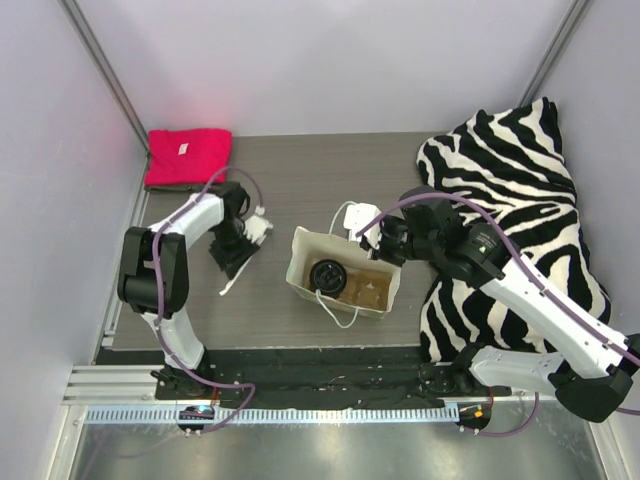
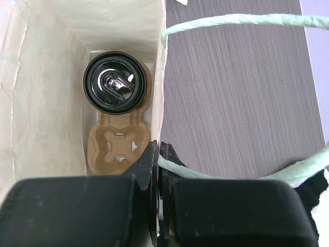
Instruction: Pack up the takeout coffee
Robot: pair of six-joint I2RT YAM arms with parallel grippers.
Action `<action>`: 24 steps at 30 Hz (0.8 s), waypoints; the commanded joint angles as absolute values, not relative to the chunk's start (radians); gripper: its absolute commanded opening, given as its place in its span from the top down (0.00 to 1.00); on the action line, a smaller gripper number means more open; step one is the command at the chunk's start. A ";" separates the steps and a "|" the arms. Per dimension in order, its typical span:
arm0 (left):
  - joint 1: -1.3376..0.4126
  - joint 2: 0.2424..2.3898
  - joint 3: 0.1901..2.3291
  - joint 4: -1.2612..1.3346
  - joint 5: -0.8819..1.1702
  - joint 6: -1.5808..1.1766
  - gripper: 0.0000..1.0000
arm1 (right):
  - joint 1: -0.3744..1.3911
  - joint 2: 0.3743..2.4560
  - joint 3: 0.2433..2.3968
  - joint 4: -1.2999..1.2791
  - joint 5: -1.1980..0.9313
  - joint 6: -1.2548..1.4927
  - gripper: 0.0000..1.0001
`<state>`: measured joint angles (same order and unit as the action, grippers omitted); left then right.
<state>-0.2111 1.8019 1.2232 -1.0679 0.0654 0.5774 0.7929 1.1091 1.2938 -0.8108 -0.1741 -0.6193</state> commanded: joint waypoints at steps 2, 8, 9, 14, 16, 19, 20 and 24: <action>-0.213 1.785 1.442 -1.048 0.155 0.445 0.50 | 0.795 1.117 1.324 -0.747 -0.164 -0.617 0.99; -0.256 1.903 1.512 -0.928 0.103 0.354 0.52 | 0.795 1.114 1.333 -0.723 -0.166 -0.604 0.99; -0.265 1.919 1.513 -0.914 0.092 0.336 0.53 | 0.795 1.109 1.335 -0.716 -0.167 -0.610 0.99; -0.294 2.017 1.542 -0.864 0.046 0.282 0.55 | 0.795 1.097 1.331 -0.686 -0.181 -0.652 0.99; -0.301 2.034 1.540 -0.844 0.022 0.267 0.55 | 0.795 1.092 1.333 -0.683 -0.189 -0.678 0.99; -0.314 2.071 1.558 -0.824 0.009 0.255 0.56 | 0.795 1.078 1.324 -0.660 -0.201 -0.702 0.99; -0.319 2.088 1.574 -0.825 0.009 0.249 0.57 | 0.796 1.072 1.321 -0.649 -0.201 -0.707 0.99; -0.333 2.114 1.579 -0.825 -0.028 0.236 0.62 | 0.796 1.029 1.267 -0.585 -0.195 -0.735 0.99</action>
